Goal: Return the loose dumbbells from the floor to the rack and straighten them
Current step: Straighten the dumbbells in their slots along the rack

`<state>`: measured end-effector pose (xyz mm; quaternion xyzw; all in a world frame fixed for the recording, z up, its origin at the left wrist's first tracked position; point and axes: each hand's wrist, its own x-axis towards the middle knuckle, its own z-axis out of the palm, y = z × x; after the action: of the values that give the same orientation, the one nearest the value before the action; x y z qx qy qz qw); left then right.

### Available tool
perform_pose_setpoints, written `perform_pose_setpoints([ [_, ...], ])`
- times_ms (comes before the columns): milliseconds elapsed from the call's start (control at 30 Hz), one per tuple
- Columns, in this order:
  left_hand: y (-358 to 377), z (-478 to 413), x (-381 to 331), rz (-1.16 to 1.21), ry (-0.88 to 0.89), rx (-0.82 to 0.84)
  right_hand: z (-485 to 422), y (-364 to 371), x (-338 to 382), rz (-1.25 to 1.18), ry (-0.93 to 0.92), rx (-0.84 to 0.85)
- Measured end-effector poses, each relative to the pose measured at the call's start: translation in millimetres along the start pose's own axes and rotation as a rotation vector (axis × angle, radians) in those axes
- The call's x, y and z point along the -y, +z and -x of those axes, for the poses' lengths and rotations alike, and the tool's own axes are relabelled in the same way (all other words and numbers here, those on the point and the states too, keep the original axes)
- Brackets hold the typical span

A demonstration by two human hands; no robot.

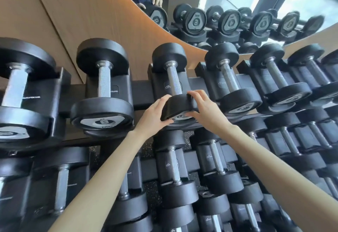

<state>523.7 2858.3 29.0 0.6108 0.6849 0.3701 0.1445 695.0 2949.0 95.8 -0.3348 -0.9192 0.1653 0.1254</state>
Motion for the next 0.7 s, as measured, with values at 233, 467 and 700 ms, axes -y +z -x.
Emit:
perform_pose_setpoints([
  [233, 0.1, -5.7, -10.8, 0.007, -0.01, -0.009, -3.9, -2.4, -18.8, -0.018, 0.055, 0.023],
  [467, -15.1, -27.9, -39.1, -0.344, 0.052, 0.128, -0.1, 17.5, -48.0, -0.593, 0.158, -0.003],
  [700, -6.6, -23.6, -49.4, -0.42, -0.034, 0.067, -2.6, 15.6, -54.8, -0.634, 0.133, 0.076],
])
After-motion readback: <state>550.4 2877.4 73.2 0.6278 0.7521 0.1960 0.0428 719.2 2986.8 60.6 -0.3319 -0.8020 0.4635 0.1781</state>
